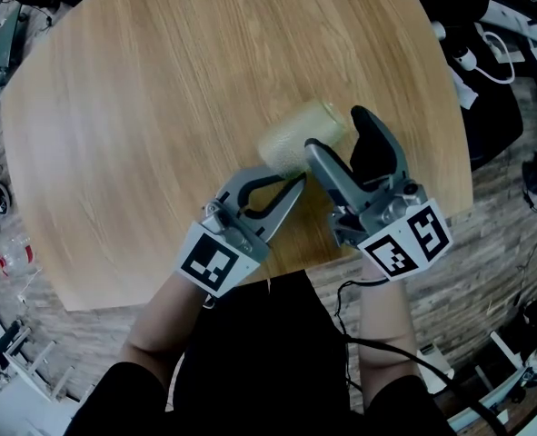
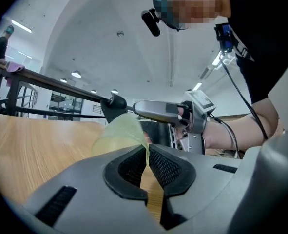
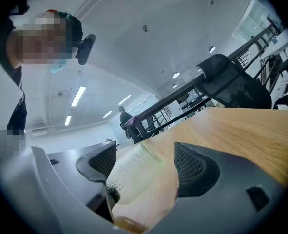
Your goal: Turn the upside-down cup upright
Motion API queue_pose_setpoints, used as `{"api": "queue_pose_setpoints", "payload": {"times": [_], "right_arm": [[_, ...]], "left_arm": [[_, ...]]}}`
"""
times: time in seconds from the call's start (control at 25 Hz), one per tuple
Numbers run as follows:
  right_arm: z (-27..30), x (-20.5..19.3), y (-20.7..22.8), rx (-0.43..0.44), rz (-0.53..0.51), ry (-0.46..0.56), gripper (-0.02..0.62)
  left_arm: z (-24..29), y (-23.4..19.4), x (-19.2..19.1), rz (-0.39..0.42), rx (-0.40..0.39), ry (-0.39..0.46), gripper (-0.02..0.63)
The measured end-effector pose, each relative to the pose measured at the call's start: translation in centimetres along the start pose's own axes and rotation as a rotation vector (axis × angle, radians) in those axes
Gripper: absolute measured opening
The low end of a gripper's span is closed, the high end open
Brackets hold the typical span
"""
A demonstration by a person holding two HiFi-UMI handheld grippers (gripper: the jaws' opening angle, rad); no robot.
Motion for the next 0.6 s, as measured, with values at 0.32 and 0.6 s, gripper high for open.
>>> {"api": "queue_pose_setpoints", "payload": {"times": [0.32,0.6], "right_arm": [[-0.8,-0.7,0.7,-0.057,-0.259,-0.104,0.311],[-1.6,-2.8,-0.6,0.029,-0.563,-0.253,0.311]], "left_arm": [[-0.1,-1.2,-0.2,0.038,0.068,-0.069,0.020],[-0.4,-1.8,-0.6,0.024,0.064,-0.182,0.020]]}}
Point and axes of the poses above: the fingertips, and each gripper's own axes: z forward along the fingers, y to its right, x out of its top, the point moved 2 cm from there along -z, backward along the fingers, and after that the axes turned 15 degrees about -z, right-handed, at the moved point
